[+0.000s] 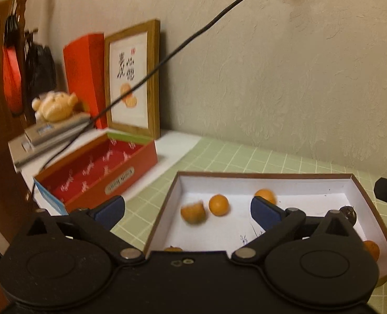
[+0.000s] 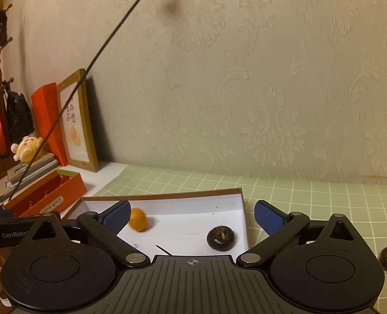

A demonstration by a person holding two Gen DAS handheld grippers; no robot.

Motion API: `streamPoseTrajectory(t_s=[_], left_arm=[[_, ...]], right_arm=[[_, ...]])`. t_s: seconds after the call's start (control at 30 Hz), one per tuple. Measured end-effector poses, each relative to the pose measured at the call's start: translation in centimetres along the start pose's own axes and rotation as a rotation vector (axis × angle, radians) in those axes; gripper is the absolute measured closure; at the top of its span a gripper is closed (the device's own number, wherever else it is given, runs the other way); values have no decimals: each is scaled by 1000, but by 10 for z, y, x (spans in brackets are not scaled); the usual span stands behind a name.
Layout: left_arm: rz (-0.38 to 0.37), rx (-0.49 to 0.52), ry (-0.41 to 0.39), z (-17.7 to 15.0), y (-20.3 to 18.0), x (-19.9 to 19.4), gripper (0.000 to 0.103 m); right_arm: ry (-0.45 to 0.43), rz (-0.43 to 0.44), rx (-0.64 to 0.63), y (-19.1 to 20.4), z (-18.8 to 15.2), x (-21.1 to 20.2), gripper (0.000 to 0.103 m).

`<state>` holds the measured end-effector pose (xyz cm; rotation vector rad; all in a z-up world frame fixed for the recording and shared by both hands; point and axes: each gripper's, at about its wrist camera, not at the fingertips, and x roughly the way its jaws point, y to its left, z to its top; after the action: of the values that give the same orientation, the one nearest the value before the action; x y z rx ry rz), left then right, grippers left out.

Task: Organize fruits
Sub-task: 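Open the right tool to drop the mandarin while the left tool drops the walnut, then move both open tools back toward the dark date and orange kumquat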

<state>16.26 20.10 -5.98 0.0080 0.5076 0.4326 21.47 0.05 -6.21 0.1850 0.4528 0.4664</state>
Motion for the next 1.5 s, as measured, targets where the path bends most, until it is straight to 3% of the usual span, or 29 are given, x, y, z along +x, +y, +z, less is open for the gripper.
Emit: streamPoseTrajectory(t_s=[0.33, 0.87, 1.5], left_arm=[[-26, 37, -18, -2, -12, -12, 6], [-55, 73, -8, -3, -38, -27, 6], [-244, 190, -79, -10, -144, -58, 6]], right_arm=[[-21, 24, -19, 0, 3, -16, 0], [23, 32, -54, -16, -7, -51, 0], [-38, -125, 19, -104, -7, -109, 0]])
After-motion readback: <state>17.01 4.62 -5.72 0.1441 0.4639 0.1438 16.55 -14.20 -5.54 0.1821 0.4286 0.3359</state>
